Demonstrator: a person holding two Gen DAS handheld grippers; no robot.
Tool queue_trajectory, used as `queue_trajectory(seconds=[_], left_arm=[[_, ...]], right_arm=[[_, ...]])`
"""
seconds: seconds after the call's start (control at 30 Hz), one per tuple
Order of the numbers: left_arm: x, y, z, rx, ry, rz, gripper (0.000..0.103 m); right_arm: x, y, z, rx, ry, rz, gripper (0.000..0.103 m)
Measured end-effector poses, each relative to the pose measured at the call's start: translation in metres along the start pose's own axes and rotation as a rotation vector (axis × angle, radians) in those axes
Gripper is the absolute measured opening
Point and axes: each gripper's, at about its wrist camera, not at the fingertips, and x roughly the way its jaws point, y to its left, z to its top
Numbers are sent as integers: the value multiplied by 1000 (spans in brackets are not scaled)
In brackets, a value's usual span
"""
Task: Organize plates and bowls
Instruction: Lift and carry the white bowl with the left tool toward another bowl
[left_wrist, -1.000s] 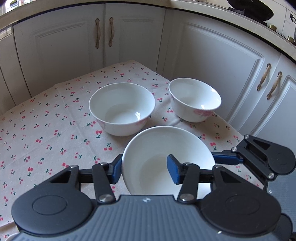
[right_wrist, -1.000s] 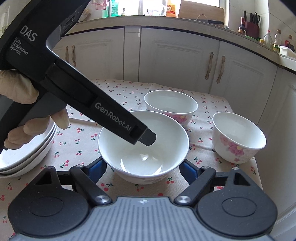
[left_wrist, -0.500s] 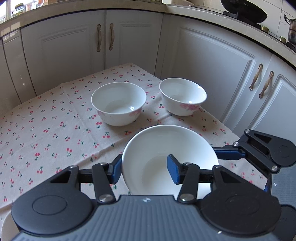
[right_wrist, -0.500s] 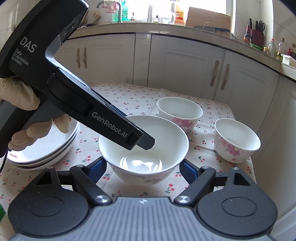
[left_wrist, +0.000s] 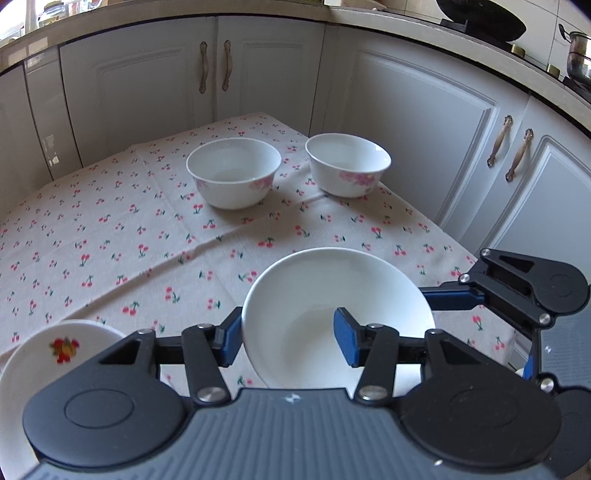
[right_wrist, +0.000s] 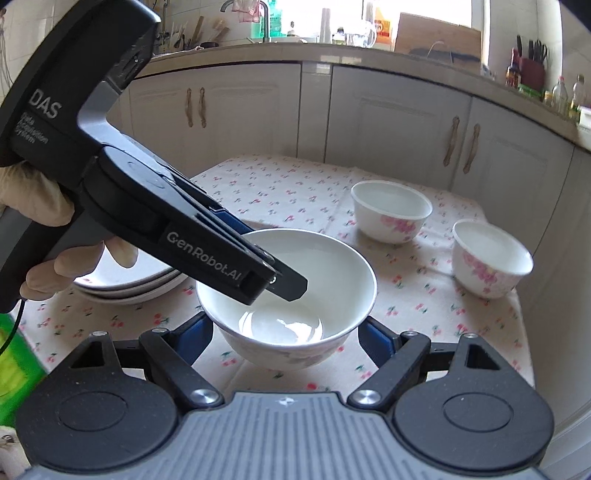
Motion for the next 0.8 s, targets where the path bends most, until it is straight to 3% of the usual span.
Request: queue_trajectory(seconds=[0.8], left_arm=[[-4, -2, -26, -26, 33, -9, 50]], right_arm=[[-3, 16, -17, -14, 58, 31, 89]])
